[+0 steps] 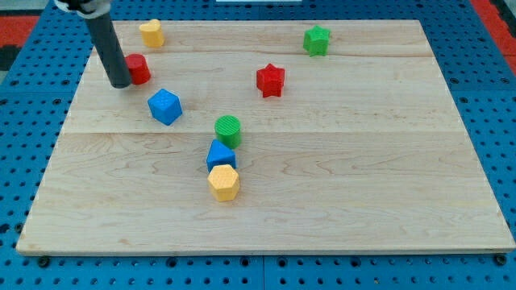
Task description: Move the cube diagonally to the bottom left of the red circle
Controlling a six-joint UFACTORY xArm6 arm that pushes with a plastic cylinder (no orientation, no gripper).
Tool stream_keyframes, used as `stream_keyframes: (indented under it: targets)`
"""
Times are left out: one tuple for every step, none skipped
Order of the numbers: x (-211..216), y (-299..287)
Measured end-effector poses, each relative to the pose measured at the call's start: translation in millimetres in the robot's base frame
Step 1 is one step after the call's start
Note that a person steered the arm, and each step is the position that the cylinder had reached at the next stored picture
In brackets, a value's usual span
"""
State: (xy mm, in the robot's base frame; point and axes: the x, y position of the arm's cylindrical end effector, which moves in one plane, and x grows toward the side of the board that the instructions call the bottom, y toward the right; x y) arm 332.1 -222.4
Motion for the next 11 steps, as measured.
stream_keyframes:
  targets:
    - [-27, 4]
    - [-16, 8]
    - [26, 16]
    - [37, 87]
    - [40, 128]
    - [78, 126]
    - [102, 121]
    - [102, 102]
    - [89, 56]
    - [139, 73]
    - [128, 31]
